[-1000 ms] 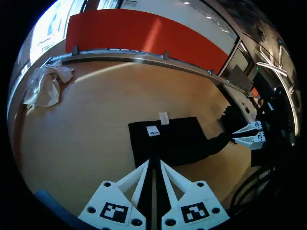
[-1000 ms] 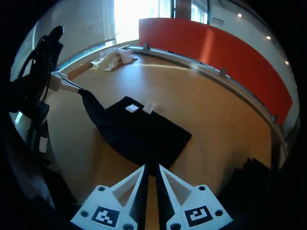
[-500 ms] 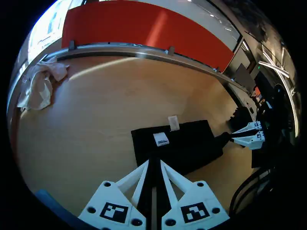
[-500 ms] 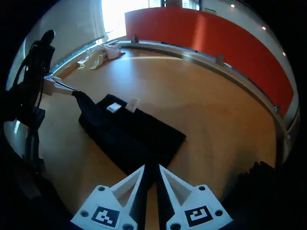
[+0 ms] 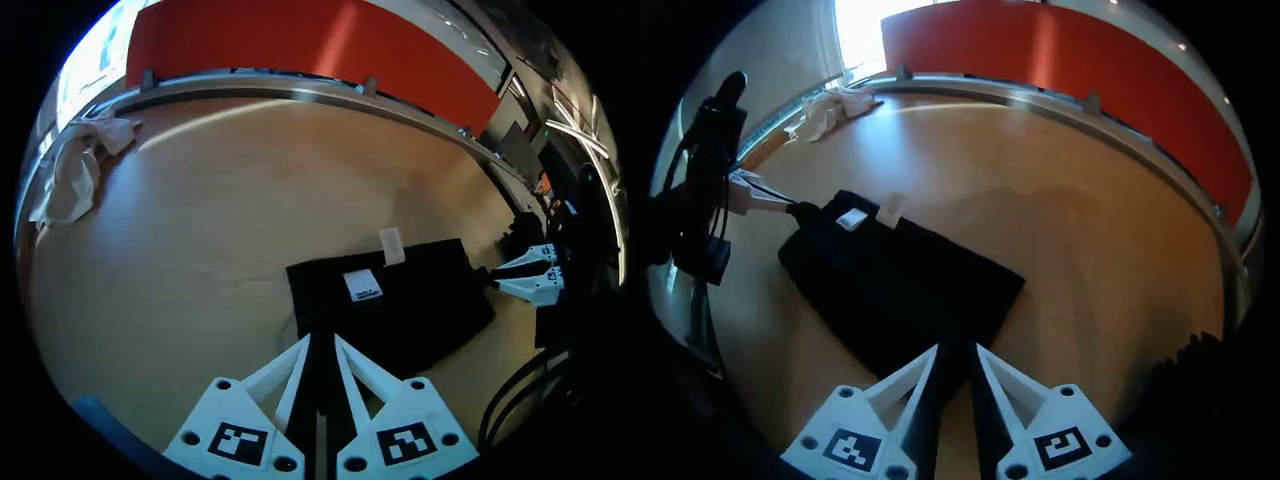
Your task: Fold towel
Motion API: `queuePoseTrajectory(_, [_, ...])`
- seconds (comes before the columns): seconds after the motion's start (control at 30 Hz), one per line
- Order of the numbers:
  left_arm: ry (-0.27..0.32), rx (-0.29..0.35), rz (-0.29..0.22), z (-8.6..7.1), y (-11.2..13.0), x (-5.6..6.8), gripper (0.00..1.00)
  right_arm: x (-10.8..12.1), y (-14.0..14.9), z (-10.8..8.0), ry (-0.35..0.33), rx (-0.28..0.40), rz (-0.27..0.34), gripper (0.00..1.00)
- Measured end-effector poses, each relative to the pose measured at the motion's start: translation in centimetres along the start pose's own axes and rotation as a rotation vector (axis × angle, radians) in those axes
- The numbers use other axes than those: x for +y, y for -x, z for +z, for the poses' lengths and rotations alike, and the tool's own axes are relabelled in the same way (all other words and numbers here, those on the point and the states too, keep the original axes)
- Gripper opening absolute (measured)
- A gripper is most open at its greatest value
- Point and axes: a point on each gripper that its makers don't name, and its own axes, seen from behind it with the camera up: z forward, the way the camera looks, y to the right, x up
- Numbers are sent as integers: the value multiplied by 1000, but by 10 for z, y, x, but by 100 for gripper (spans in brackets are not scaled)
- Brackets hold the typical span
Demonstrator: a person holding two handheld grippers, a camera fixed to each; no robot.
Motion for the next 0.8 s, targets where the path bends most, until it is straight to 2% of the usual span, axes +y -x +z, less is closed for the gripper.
queuePoseTrajectory(0.17, [-5,5,-14,8,-4,-4,7,8,-2,7,34,7,2,26])
queuePoseTrajectory(0.27, [-9,7,-16,10,-6,-5,9,13,-5,9,55,16,2,34])
queuePoseTrajectory(0.4, [-23,7,-8,11,-8,-9,14,19,-9,11,80,25,-5,40])
queuePoseTrajectory(0.47, [-33,9,-1,11,-9,-11,27,22,-10,11,91,28,-10,45])
queuePoseTrajectory(0.53, [-42,13,5,10,-11,-13,34,24,-11,11,100,33,-17,52])
queuePoseTrajectory(0.6, [-52,20,10,8,-12,-15,53,27,-12,11,111,40,-23,60])
queuePoseTrajectory(0.67, [-63,31,16,5,-15,-18,74,30,-14,10,124,50,-29,63])
queuePoseTrajectory(0.8, [-86,43,25,1,-17,-23,88,35,-17,9,148,66,-36,66])
